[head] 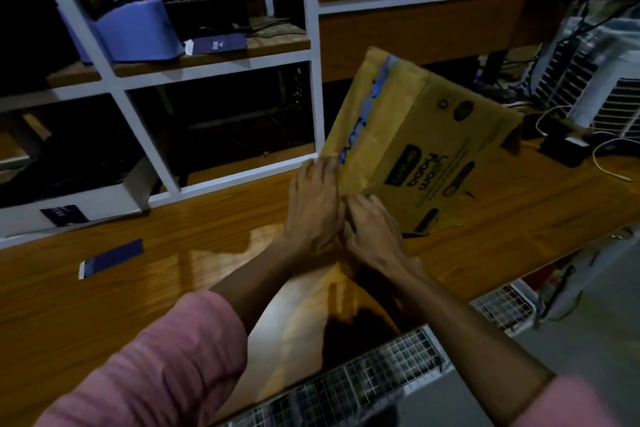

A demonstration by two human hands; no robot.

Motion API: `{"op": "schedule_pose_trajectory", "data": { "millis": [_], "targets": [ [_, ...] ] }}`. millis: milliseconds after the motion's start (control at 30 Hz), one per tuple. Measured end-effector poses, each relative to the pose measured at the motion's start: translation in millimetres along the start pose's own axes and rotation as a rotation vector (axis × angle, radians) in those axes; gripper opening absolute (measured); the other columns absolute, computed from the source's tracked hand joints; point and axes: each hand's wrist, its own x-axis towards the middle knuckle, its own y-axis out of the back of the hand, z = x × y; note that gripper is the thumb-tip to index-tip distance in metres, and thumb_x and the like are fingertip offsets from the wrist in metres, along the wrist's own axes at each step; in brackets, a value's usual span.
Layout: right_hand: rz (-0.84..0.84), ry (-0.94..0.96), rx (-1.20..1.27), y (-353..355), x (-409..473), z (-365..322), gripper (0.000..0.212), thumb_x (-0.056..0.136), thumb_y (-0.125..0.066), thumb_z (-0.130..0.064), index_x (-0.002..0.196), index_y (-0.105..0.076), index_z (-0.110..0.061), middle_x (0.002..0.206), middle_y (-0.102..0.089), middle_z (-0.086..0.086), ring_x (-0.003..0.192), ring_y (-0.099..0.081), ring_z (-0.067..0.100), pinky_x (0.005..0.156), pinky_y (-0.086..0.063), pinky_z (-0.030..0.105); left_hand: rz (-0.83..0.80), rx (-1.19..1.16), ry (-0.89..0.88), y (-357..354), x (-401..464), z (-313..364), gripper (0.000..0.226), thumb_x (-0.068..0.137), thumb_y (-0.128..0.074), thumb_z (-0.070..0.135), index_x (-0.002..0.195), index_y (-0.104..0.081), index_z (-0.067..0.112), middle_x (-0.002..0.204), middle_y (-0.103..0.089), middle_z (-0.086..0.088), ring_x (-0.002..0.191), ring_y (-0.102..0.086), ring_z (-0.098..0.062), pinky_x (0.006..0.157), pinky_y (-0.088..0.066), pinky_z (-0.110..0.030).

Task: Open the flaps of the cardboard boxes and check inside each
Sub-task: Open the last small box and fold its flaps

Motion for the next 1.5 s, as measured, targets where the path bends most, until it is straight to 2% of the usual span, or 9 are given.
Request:
{"op": "schedule_pose_trajectory", "data": {
  "millis": [200,333,400,600,900,1100,1300,1400,1500],
  "targets": [
    [0.149,-0.112,0.201,3,-5,-7,0.008,0.087,-0.059,-0.006,0.094,-0.063,-0.004,0.088,-0.062,0.018,0.086,-0.056,0.035,0.068,-0.042,0.035,0.400,0.071,-0.183,37,25,14,0.076,0.095,-0.048,0.044,0.156,-0.019,0.010,0.164,-0.015,-0.021,0.152,-0.016,-0.039,0.123,-0.018,-0.054],
    [0.200,-0.178,0.292,12,-6,4,0.014,0.095,-0.056,-0.013,0.103,-0.065,-0.005,0.096,-0.064,0.014,0.092,-0.058,0.032,0.071,-0.042,0.033,0.246,0.270,-0.221,50,43,32,0.069,0.099,-0.042,0.051,0.155,-0.031,0.013,0.160,-0.034,-0.015,0.149,-0.028,-0.033,0.121,-0.017,-0.058],
    [0.210,-0.197,0.330,15,-4,11,0.018,0.099,-0.055,-0.020,0.110,-0.065,-0.010,0.103,-0.066,0.010,0.100,-0.059,0.029,0.078,-0.049,0.039,0.142,0.341,-0.193,52,49,29,0.061,0.100,-0.040,0.053,0.147,-0.041,0.013,0.149,-0.047,-0.013,0.138,-0.042,-0.033,0.115,-0.030,-0.054],
    [0.291,-0.346,0.408,28,0,24,0.017,0.099,-0.056,-0.024,0.115,-0.062,-0.021,0.111,-0.063,-0.001,0.110,-0.057,0.021,0.088,-0.050,0.039,0.182,0.469,-0.142,58,34,11,0.062,0.099,-0.043,0.057,0.140,-0.045,0.011,0.136,-0.051,-0.016,0.120,-0.051,-0.034,0.097,-0.045,-0.046],
    [0.353,-0.241,0.476,21,4,-23,0.018,0.101,-0.055,-0.022,0.116,-0.063,-0.013,0.111,-0.063,0.001,0.100,-0.055,0.011,0.082,-0.041,0.026,0.244,0.265,0.277,95,-42,-77,0.074,0.100,-0.018,0.068,0.140,-0.042,0.010,0.122,-0.050,-0.018,0.097,-0.057,-0.035,0.080,-0.052,-0.047],
    [0.425,-0.144,0.506,12,8,-38,0.015,0.102,-0.054,-0.021,0.110,-0.063,-0.013,0.101,-0.065,0.003,0.091,-0.061,0.020,0.075,-0.052,0.041,0.399,0.068,0.387,121,-72,-100,0.079,0.097,-0.033,0.068,0.157,-0.011,0.023,0.146,-0.035,-0.019,0.118,-0.050,-0.043,0.088,-0.050,-0.057],
    [0.457,-0.182,0.580,3,17,-53,0.014,0.099,-0.056,-0.026,0.107,-0.058,-0.015,0.097,-0.057,-0.004,0.089,-0.054,0.013,0.075,-0.052,0.046,0.288,0.112,0.628,121,-117,-135,0.060,0.098,-0.039,0.061,0.147,-0.036,0.027,0.157,-0.024,-0.017,0.131,-0.039,-0.047,0.096,-0.045,-0.060],
    [0.368,-0.181,0.599,-7,31,-60,0.031,0.095,-0.056,-0.040,0.116,-0.052,-0.017,0.110,-0.047,-0.001,0.100,-0.048,0.012,0.081,-0.051,0.045,0.274,0.116,0.641,123,-124,-141,0.057,0.099,-0.041,0.059,0.148,-0.039,0.029,0.157,-0.025,-0.016,0.133,-0.039,-0.044,0.097,-0.044,-0.058],
    [0.192,-0.146,0.623,-12,44,-71,0.056,0.093,-0.058,-0.052,0.139,-0.042,-0.024,0.138,-0.030,0.001,0.122,-0.037,0.013,0.090,-0.048,0.032,0.259,0.098,0.669,127,-127,-143,0.058,0.100,-0.041,0.059,0.151,-0.036,0.032,0.158,-0.025,-0.017,0.134,-0.040,-0.043,0.100,-0.043,-0.056]
  ]
}}
